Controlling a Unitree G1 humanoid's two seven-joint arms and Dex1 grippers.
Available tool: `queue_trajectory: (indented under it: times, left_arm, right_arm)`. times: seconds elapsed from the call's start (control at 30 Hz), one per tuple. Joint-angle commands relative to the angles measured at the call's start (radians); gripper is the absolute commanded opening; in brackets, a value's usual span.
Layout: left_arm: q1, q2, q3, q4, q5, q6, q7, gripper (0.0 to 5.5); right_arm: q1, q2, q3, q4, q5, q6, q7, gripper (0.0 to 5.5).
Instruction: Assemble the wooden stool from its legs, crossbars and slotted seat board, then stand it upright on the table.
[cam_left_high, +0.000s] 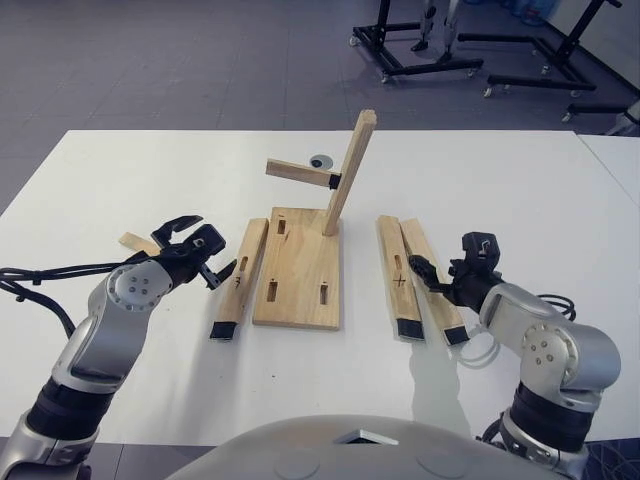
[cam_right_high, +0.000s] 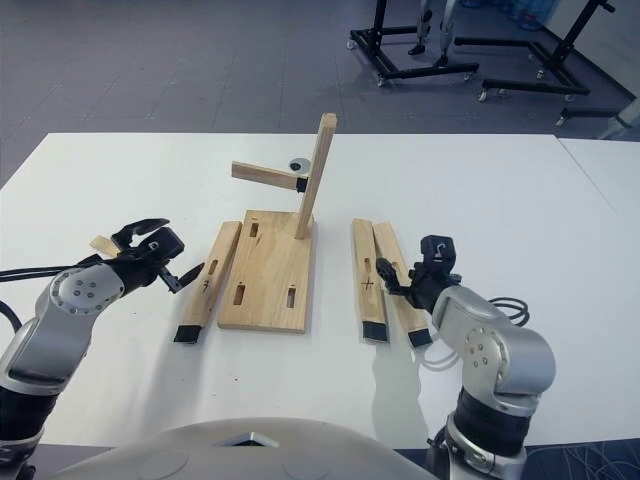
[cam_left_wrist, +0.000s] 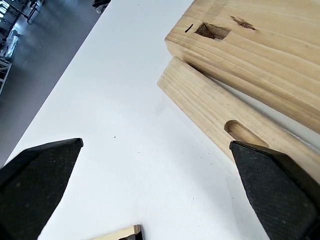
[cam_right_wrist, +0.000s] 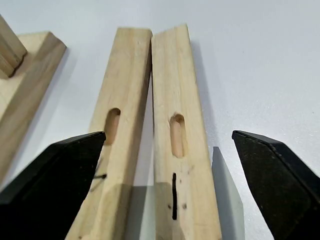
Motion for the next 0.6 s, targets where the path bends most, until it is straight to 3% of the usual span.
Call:
queue_trajectory:
  times: [0.03,0.13,0.43,0.6]
  left_arm:
    - [-0.004,-0.039,0.078,-0.020,-0.042,0.066,0.024,5.40]
    - [-0.006,-0.064,0.109,-0.023,-0.064,0.093,0.041,5.40]
    - [-0.051,-0.133,0.215,-0.021,-0.140,0.212,0.097,5.40]
    - [-0.140,-0.228,0.308,-0.021,-0.190,0.274,0.192,5.40]
  right_arm:
    - [0.026,-0.060,-0.003,0.003,-0.011,-0.029,0.034,4.67]
    - [0.022,-0.087,-0.038,0.010,-0.002,-0.028,0.068,4.67]
    - [0.149,-0.209,0.083,0.026,-0.022,-0.073,0.162,4.67]
    - [0.184,-0.241,0.150,0.142,-0.110,-0.222,0.148,4.48]
